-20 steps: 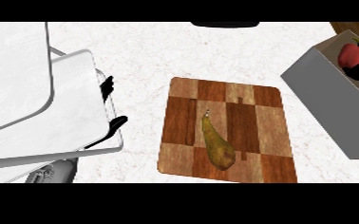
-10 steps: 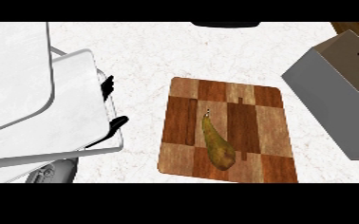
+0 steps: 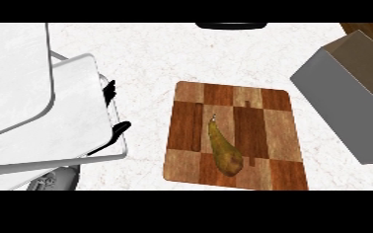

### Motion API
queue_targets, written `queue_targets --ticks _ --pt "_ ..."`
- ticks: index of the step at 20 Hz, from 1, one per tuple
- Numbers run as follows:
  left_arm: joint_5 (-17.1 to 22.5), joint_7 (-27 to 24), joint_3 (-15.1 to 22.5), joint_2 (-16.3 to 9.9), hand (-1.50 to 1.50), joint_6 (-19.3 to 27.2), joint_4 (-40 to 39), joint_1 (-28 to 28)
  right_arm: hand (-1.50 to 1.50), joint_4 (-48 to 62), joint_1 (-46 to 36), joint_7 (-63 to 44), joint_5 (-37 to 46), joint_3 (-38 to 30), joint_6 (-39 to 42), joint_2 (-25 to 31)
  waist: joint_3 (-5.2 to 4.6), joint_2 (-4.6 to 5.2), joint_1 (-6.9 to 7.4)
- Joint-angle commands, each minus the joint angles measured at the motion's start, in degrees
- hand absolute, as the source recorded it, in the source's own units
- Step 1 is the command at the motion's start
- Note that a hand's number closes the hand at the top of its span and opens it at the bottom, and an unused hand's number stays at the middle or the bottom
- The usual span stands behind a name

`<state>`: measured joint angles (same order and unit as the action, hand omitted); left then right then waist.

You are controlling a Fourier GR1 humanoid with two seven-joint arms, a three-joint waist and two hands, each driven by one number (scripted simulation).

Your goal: Pick the bell pepper from the cutting board and place it in the cardboard box

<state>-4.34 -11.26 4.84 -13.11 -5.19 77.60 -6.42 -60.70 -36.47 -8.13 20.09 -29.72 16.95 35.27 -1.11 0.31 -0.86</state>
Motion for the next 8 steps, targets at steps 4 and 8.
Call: queue_targets --ticks 4,8 --pt "-2.1 0.5 0.2 -2.6 0.0 -0.2 5.3 -3.7 -1.5 4.9 -1.0 0.5 -11.5 -15.7 -7.8 -1.8 1.35 -0.57 0.33" --pt "-1.4 0.4 -0.5 -3.4 0.0 -1.7 5.2 -4.6 -1.5 9.6 0.8 4.2 -13.6 -19.8 -6.6 3.3 1.32 -0.18 0.72"
